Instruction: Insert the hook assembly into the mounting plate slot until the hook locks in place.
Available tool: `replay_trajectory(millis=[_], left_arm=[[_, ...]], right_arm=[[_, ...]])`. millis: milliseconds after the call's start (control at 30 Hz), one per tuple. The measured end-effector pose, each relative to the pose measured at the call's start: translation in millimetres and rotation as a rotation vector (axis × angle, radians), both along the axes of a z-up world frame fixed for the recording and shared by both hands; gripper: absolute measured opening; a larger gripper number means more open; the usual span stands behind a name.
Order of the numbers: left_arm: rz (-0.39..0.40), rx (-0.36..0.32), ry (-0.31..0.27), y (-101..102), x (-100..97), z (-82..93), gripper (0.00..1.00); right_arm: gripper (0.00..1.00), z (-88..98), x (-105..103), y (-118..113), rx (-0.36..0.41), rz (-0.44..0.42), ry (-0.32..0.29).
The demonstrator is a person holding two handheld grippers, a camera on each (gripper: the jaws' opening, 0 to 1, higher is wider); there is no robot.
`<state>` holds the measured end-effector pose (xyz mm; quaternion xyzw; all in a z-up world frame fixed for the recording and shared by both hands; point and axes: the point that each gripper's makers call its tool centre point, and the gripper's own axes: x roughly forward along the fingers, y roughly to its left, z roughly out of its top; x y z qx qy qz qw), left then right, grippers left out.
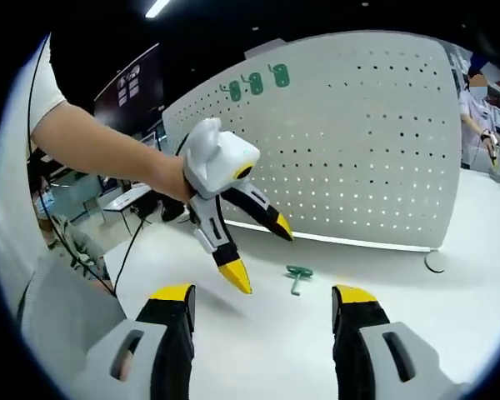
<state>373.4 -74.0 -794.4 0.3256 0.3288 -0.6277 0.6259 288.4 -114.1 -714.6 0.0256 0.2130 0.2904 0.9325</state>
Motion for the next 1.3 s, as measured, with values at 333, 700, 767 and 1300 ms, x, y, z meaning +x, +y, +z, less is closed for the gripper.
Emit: replay_trajectory(millis=[333, 700, 767, 1300], left_arm=[[0.0, 0.051, 0.008, -1.6, 6.3, -15.5, 0.72], [-0.027, 0.091, -0.002, -7.8, 9.4, -30.1, 0.68], [-0.027, 0.094, 0.004, -8.3, 9.2, -31.5, 0.68], [-0.039, 0.102, -0.01, -15.3, 10.7, -38.1, 0.52]], right_arm=[[0.63, -0.5, -0.9, -0.4, 0.004, 0.001, 0.007], [0.61, 0.7, -0.4, -2.5, 0.009, -0.007, 0.006], [0.61, 1.3, -0.2, -2.9, 0.01, -0.009, 0.004], [0.56, -1.8, 1.5, -8.0, 0.012, -0.023, 0.016]])
